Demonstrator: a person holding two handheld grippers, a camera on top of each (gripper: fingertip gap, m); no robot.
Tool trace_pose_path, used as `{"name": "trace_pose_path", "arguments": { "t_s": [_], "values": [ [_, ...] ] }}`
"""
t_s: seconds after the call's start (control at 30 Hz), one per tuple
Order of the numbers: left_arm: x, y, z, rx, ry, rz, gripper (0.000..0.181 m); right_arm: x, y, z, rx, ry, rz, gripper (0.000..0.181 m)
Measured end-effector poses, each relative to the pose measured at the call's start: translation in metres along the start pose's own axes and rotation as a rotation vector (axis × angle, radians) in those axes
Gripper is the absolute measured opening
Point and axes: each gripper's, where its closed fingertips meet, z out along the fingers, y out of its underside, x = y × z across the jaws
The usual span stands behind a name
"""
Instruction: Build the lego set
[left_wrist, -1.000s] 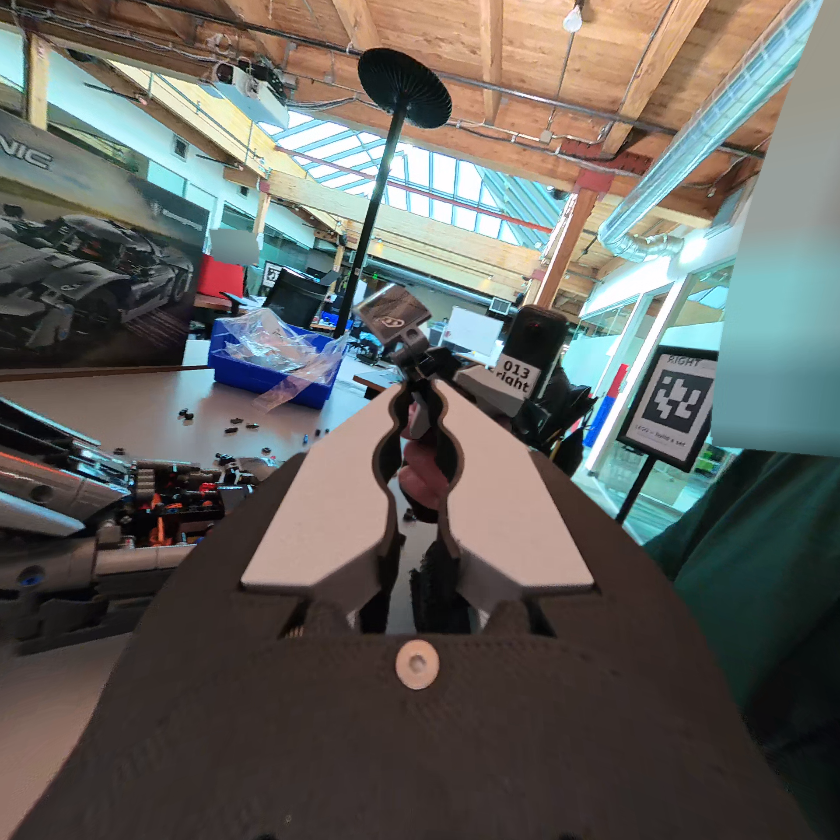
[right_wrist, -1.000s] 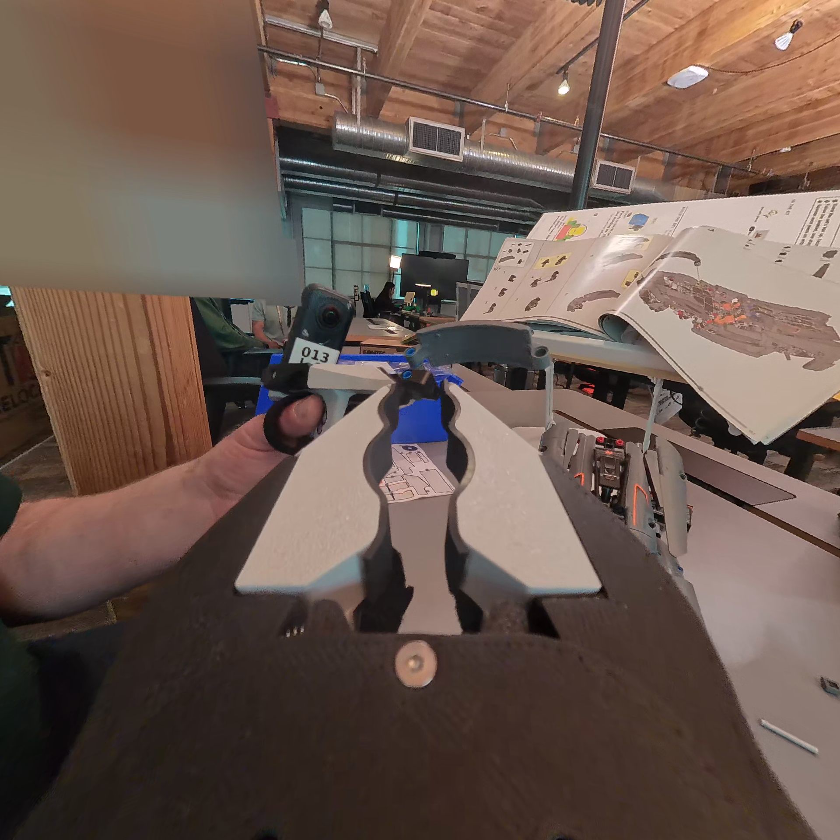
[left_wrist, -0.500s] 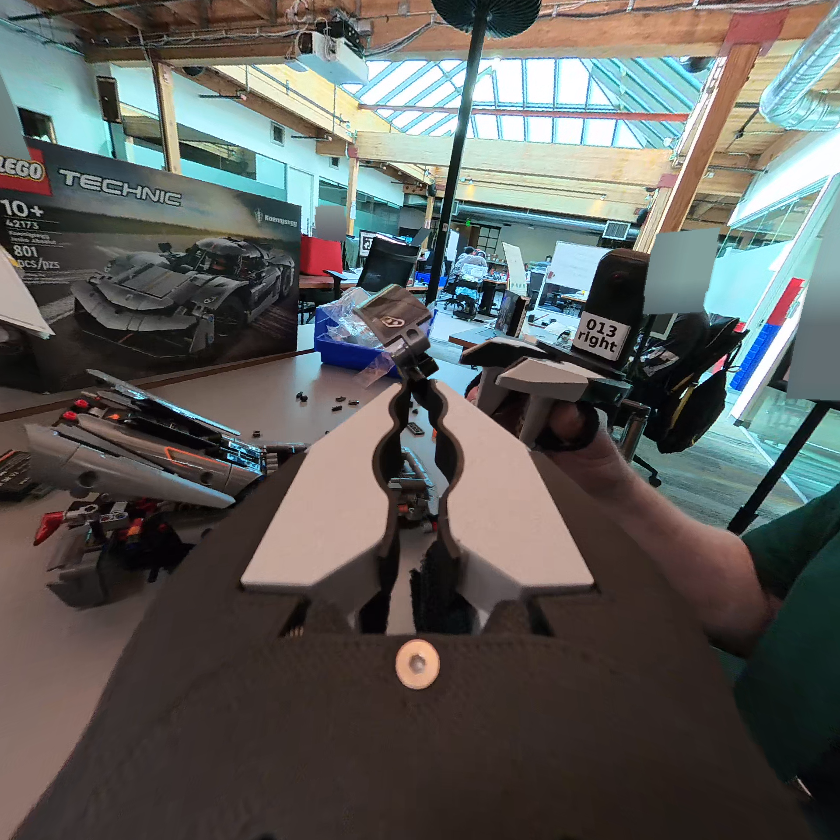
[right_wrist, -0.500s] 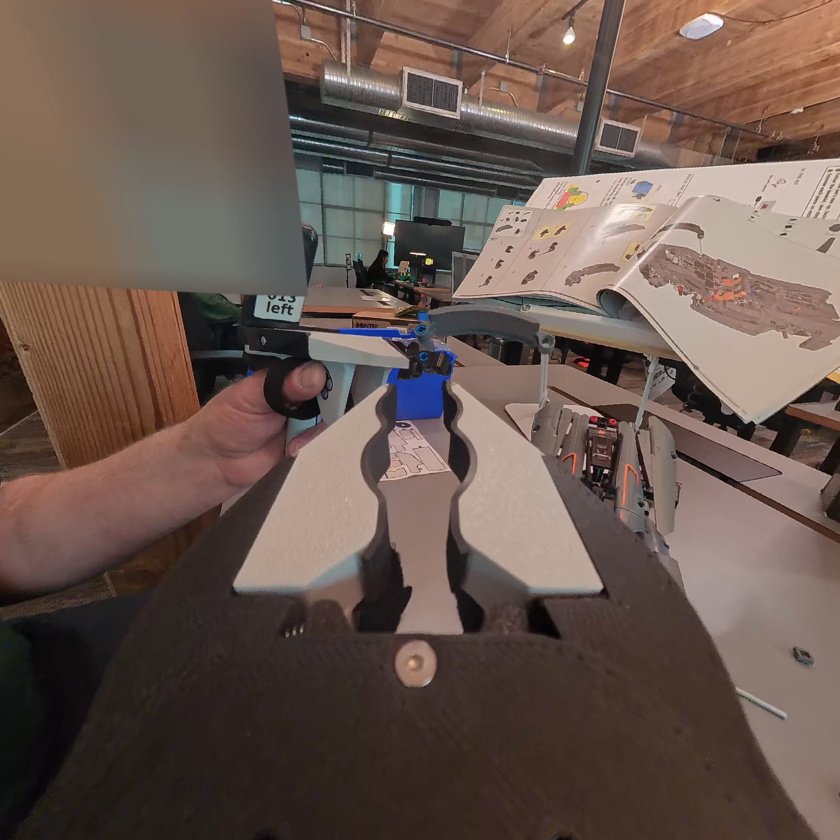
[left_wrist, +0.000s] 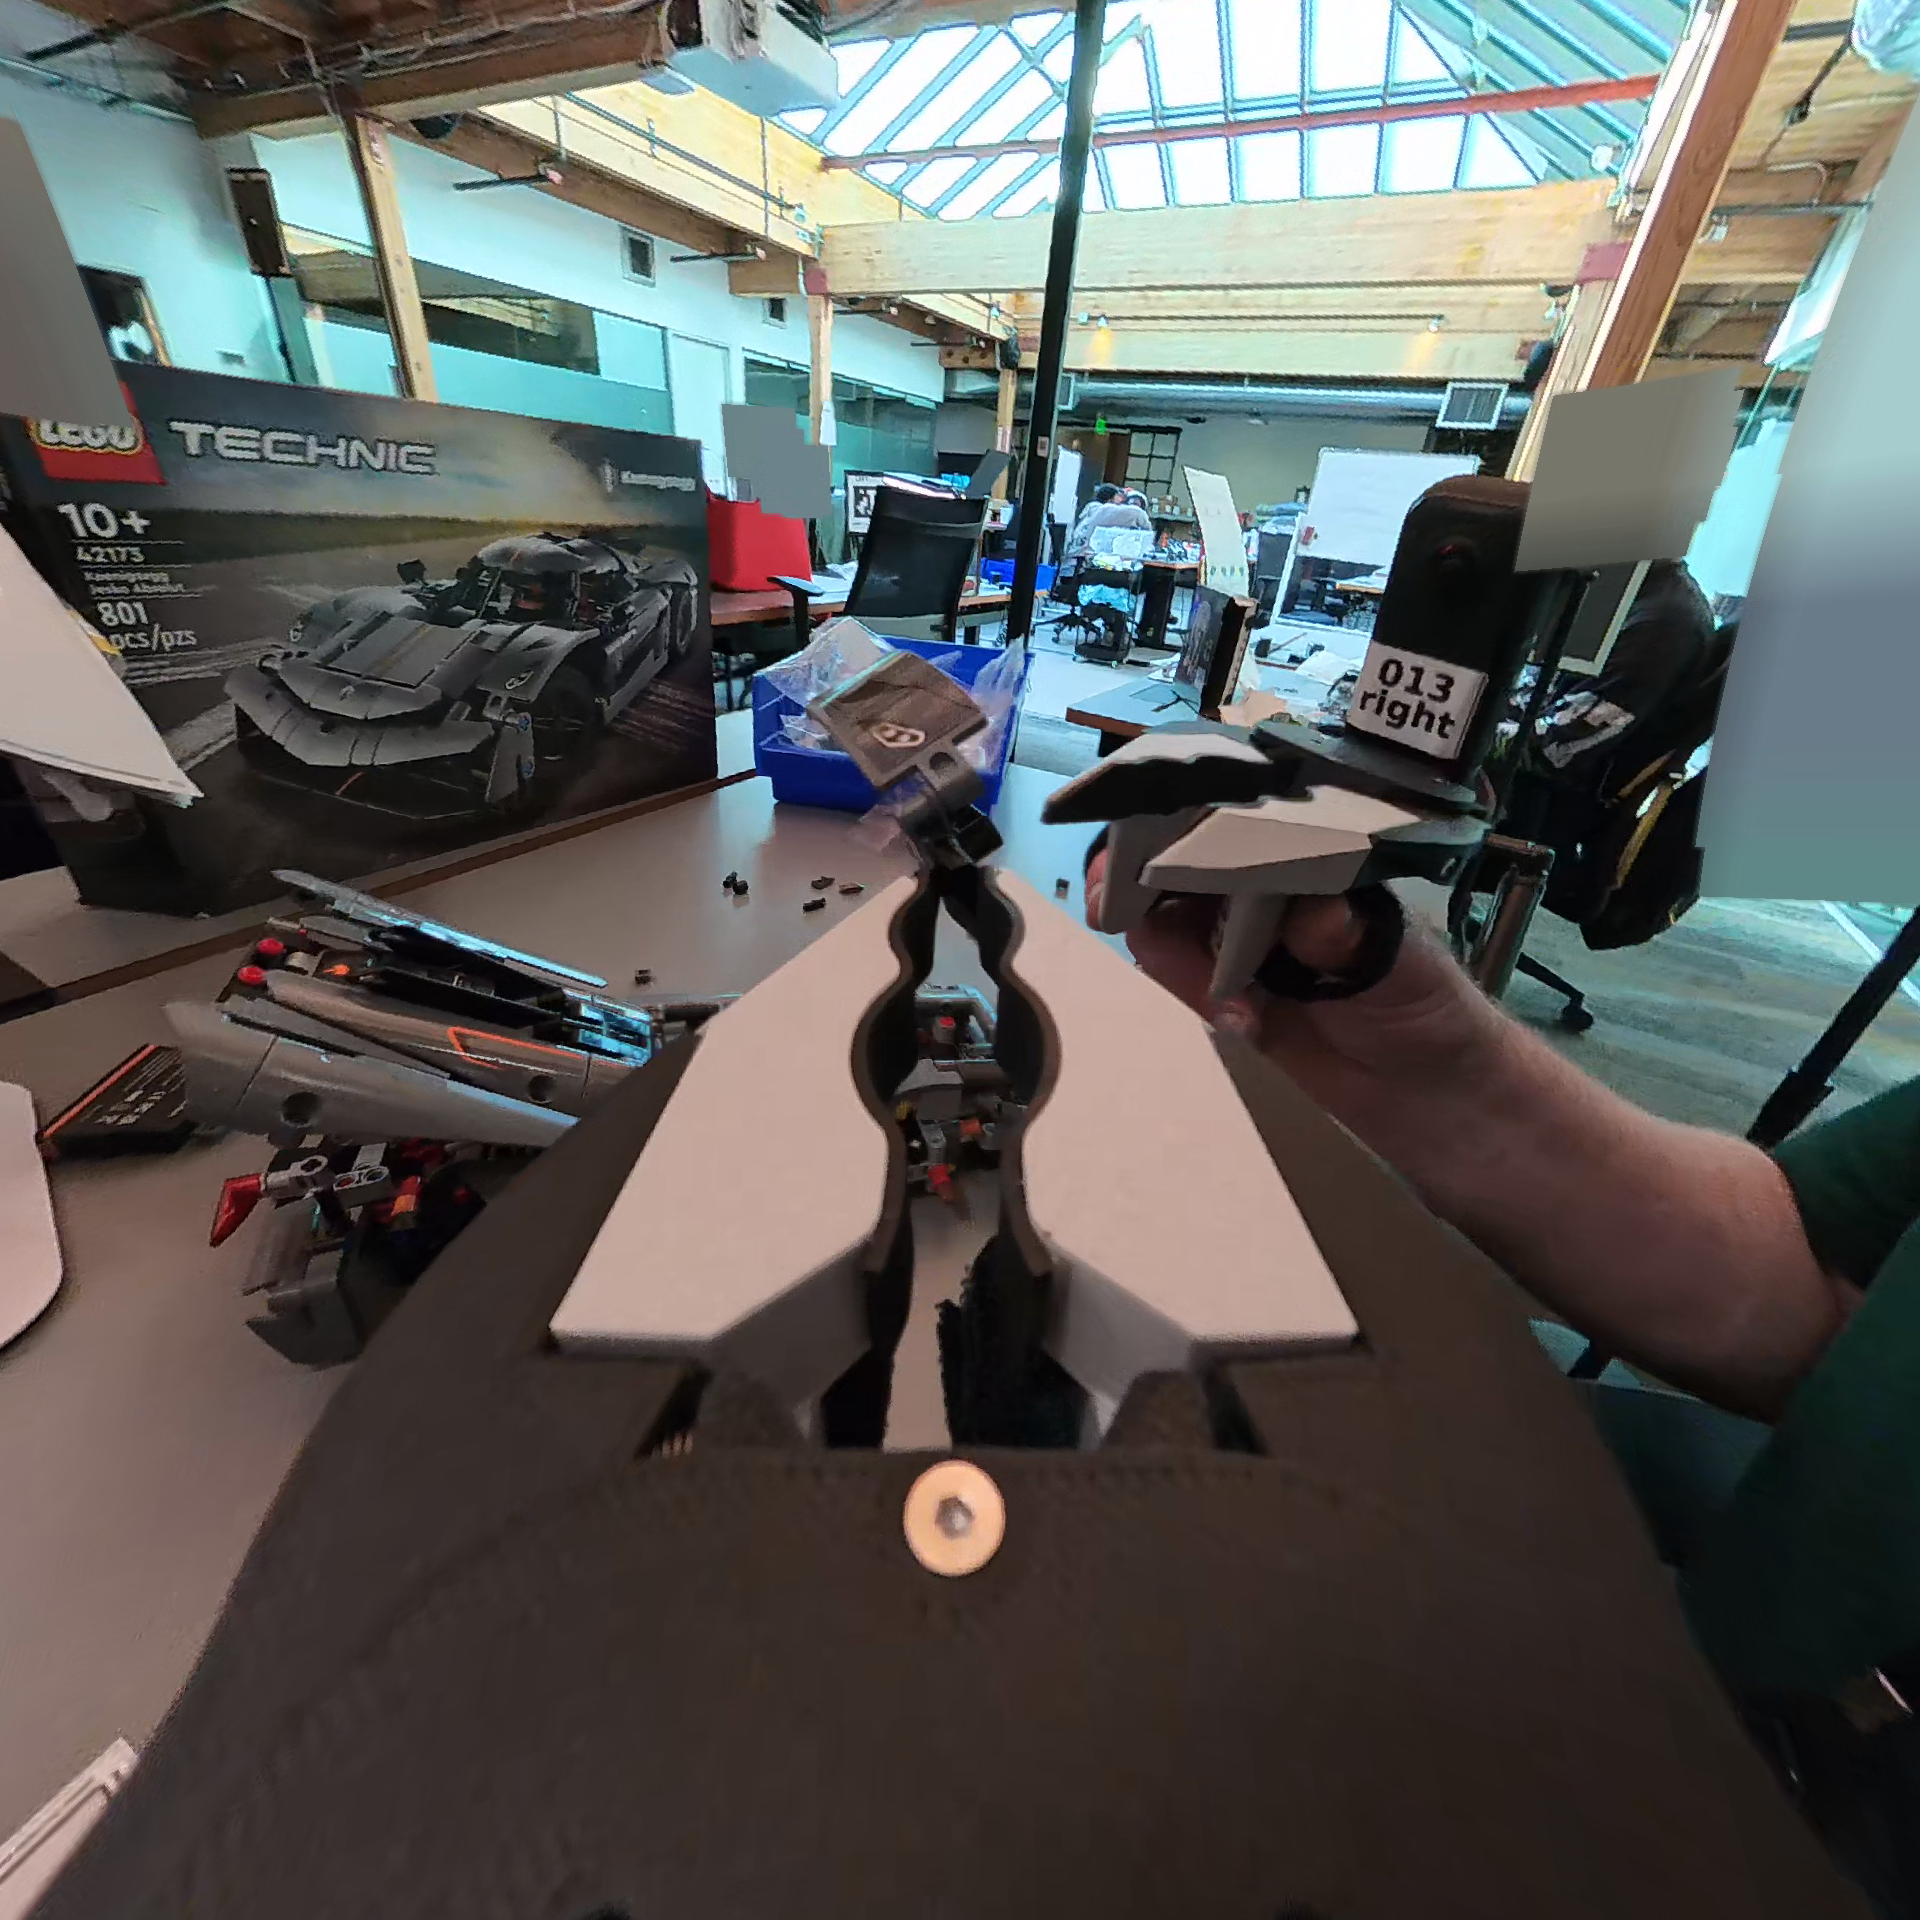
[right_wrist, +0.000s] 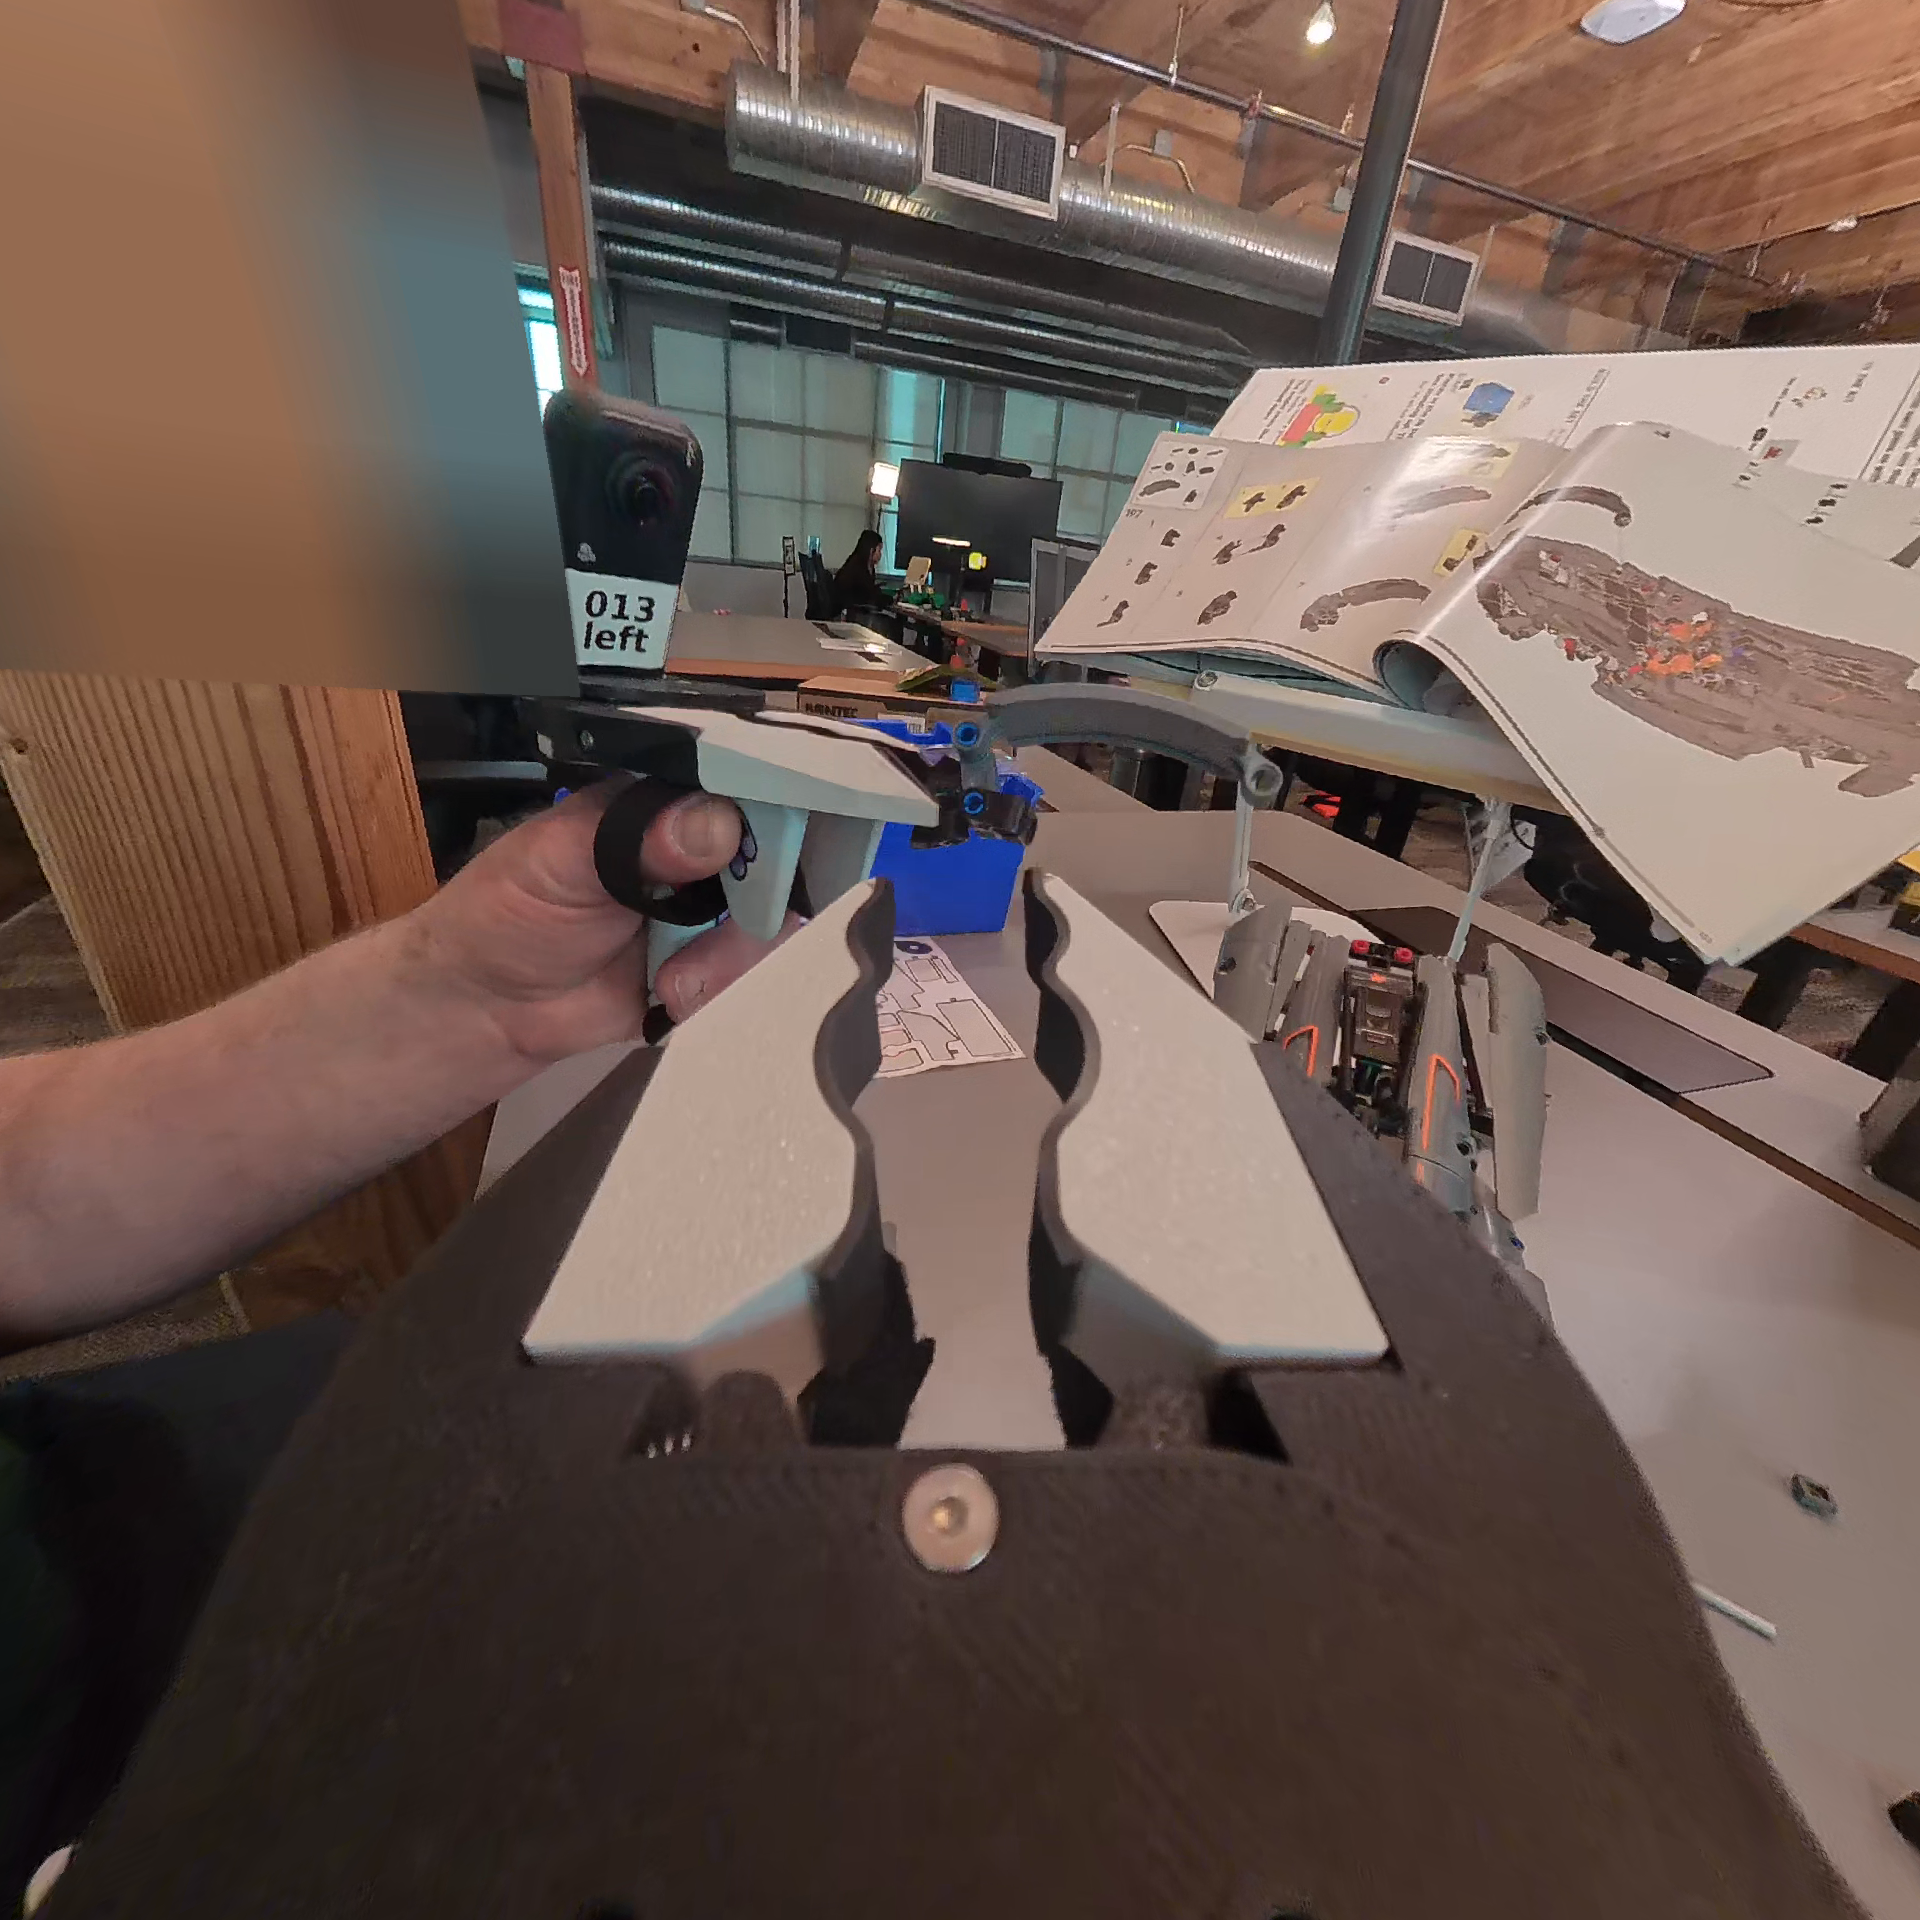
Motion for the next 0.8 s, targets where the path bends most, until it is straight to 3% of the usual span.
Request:
{"name": "trace_pose_path", "arguments": {
  "t_s": [0.23,0.43,0.8],
  "values": [
    [0.022,0.009,0.004,-0.100,0.141,-0.009,0.005,-0.003,-0.003,0.005,-0.020,-0.008,-0.055,0.024],
    [0.031,0.014,0.006,-0.124,0.227,-0.083,0.005,-0.012,0.004,0.007,-0.097,-0.041,-0.195,0.014],
    [0.028,0.011,0.015,-0.109,0.169,-0.036,0.005,-0.004,0.007,0.004,-0.111,-0.013,-0.122,0.011]
  ]
}}
